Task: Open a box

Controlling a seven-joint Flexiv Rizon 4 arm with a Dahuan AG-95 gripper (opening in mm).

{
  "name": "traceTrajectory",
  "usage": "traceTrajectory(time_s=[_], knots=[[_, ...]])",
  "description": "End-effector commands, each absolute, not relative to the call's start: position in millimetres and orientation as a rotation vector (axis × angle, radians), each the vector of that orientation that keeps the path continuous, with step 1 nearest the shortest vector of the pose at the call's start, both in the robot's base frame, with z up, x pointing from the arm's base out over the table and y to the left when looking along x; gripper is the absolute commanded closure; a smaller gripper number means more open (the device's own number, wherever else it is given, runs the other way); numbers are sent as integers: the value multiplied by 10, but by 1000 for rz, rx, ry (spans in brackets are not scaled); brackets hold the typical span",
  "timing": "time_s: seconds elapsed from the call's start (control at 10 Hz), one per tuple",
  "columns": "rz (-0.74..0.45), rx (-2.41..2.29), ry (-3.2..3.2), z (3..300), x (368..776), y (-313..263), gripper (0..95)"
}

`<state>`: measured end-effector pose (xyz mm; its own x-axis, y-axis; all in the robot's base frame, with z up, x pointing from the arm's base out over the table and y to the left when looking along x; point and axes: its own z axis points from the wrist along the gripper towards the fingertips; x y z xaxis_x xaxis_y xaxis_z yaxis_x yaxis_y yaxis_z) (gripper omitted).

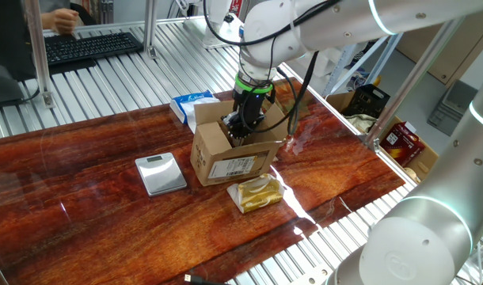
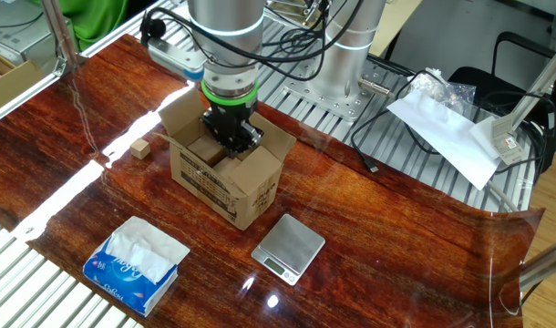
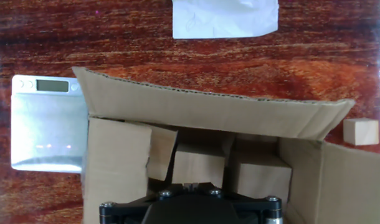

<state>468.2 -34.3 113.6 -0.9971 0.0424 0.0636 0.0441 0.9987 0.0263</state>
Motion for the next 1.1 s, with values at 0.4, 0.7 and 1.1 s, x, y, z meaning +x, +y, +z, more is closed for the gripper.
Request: traceTrajectory(time_s=[0.4, 0.7, 1.1], knots=[[-137, -168, -3078, 1107, 4654, -158, 950], [-177, -225, -3071, 1139, 4625, -54, 950], [-177, -238, -3072, 1162, 4612, -17, 950]])
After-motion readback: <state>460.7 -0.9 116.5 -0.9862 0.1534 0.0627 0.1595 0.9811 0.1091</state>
